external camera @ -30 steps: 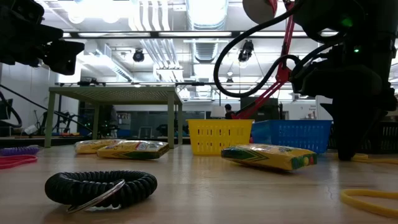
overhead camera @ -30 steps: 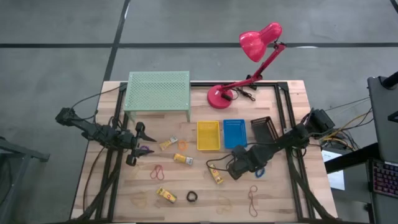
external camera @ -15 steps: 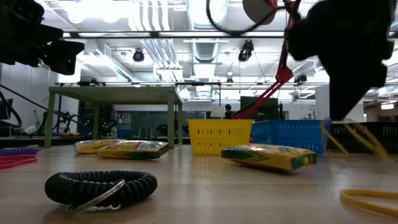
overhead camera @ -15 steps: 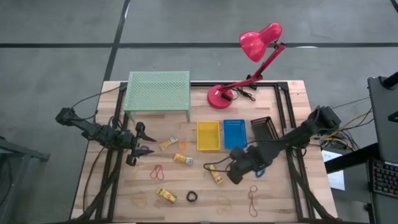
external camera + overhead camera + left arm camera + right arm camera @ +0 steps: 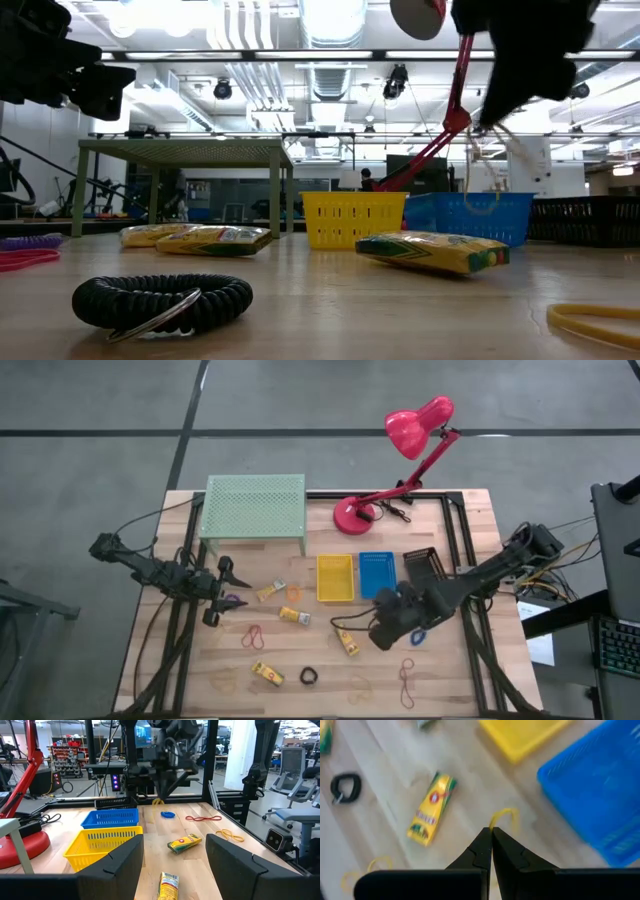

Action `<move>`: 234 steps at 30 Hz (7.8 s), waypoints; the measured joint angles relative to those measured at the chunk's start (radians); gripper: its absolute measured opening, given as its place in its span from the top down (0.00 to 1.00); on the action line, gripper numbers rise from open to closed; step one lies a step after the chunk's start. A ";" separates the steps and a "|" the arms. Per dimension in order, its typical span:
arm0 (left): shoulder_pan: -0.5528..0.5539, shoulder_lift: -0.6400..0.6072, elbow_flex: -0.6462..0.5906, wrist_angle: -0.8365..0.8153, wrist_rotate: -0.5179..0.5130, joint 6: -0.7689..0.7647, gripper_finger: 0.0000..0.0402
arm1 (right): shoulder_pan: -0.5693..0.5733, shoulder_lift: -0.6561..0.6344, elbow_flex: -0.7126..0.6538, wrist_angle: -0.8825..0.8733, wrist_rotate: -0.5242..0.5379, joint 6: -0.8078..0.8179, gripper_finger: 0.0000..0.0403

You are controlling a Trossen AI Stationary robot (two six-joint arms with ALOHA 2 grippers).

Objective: Pick & Place Office Desk Supplies
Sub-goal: Put the top right yellow rubber band into the blue basket, then put the right red rubber band into the blue basket

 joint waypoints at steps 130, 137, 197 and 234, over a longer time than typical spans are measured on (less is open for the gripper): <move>0.000 0.000 0.000 0.000 0.000 0.000 0.46 | 0.330 0.297 0.279 -0.265 -0.159 1.168 0.71; 0.000 0.000 0.000 0.000 0.000 0.000 0.46 | 0.338 0.423 0.452 -0.422 -0.255 1.278 0.68; 0.000 0.000 0.000 0.000 0.000 0.000 0.46 | 0.394 0.612 0.400 -0.339 -0.347 1.233 0.98; 0.000 0.000 0.000 0.000 0.000 0.000 0.46 | 0.288 0.372 0.401 -0.870 0.485 1.125 0.98</move>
